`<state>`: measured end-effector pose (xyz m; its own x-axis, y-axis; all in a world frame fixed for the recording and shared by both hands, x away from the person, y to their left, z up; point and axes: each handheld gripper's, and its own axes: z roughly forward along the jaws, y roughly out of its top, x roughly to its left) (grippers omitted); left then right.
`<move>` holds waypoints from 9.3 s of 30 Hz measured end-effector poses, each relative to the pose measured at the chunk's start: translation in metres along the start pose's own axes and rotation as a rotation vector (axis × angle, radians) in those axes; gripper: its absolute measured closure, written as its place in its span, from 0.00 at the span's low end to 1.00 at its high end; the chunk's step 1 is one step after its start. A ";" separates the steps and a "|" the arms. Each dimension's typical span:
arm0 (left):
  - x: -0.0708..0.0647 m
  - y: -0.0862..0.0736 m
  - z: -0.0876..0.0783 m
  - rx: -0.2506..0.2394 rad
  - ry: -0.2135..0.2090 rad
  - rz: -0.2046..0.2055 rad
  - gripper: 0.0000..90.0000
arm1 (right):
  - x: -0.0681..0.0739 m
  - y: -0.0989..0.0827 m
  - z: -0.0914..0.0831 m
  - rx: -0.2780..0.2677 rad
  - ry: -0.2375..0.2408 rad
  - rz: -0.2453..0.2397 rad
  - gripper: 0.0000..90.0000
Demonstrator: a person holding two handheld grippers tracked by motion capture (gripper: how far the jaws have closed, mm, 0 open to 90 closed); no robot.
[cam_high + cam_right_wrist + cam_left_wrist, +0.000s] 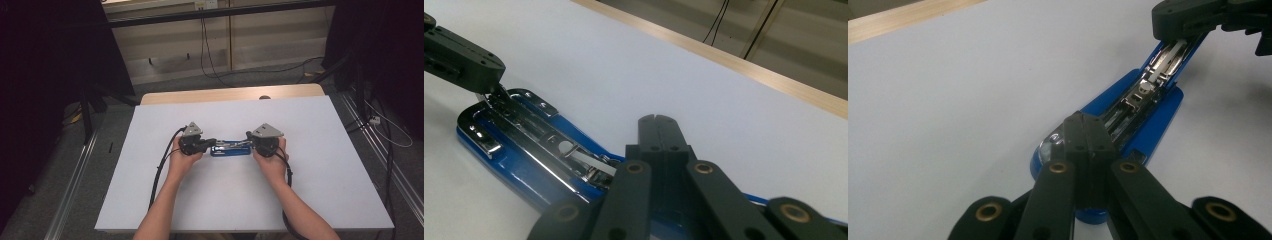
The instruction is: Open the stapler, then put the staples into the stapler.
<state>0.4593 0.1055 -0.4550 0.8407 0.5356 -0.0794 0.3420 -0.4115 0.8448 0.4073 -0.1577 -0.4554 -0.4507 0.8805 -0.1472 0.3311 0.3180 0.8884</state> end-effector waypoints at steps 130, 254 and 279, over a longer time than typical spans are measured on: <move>-0.034 -0.004 -0.079 0.029 0.051 -0.034 0.08 | -0.008 -0.071 -0.127 0.218 0.205 0.052 0.20; -0.039 -0.011 -0.084 0.008 0.017 -0.037 0.09 | -0.036 -0.005 -0.109 0.145 0.454 -0.029 0.88; -0.036 -0.012 -0.087 -0.004 0.022 -0.057 0.09 | -0.044 0.019 -0.074 0.118 0.520 -0.086 0.88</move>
<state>0.3881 0.1557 -0.4164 0.8106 0.5740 -0.1162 0.3874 -0.3768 0.8414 0.3724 -0.2160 -0.3998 -0.8212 0.5690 0.0439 0.3524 0.4450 0.8233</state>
